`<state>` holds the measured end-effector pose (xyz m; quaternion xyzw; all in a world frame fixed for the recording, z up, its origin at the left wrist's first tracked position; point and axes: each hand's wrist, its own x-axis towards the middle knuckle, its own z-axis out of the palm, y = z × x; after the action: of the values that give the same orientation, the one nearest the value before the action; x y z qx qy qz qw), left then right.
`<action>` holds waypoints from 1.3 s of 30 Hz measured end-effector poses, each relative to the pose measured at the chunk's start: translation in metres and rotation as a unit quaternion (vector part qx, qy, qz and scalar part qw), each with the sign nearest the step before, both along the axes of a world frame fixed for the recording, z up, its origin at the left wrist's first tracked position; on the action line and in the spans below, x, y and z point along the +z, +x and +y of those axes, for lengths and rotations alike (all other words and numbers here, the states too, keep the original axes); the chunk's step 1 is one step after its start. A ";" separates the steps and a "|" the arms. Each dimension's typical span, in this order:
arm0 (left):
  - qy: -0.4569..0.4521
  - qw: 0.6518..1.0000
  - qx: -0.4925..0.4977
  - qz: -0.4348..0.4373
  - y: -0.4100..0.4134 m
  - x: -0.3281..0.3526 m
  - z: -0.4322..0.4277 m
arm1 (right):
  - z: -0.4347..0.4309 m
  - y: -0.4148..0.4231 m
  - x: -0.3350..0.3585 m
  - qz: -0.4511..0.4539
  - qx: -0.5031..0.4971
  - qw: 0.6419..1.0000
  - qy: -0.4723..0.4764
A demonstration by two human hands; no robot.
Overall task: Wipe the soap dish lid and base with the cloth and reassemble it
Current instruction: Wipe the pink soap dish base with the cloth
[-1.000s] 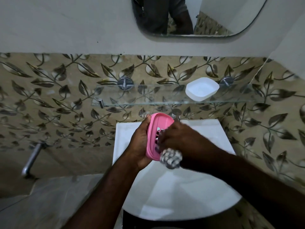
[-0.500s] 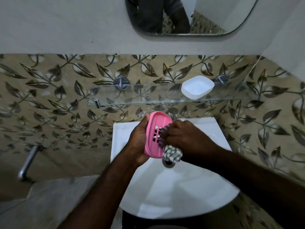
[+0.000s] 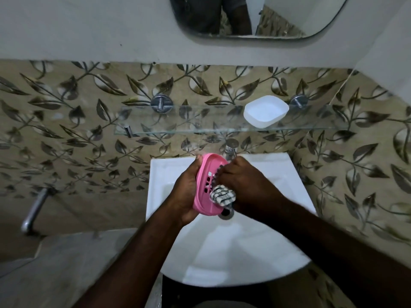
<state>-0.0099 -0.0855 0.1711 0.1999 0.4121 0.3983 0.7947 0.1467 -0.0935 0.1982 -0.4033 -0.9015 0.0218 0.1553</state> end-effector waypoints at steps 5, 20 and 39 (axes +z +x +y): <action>-0.018 0.999 0.044 0.003 -0.004 -0.004 -0.002 | -0.046 -0.030 -0.010 0.222 -0.071 0.965 -0.123; 0.071 0.997 0.015 -0.008 0.003 -0.007 -0.015 | -0.037 -0.007 -0.003 0.533 -0.291 0.784 -0.124; 0.115 0.990 0.064 0.053 -0.003 -0.006 -0.004 | -0.033 -0.007 0.014 0.525 -0.289 0.722 -0.345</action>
<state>-0.0130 -0.0893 0.1650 0.2839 0.4167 0.4819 0.7166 0.1397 -0.1269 0.2122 -0.5944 -0.4453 0.4936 0.4524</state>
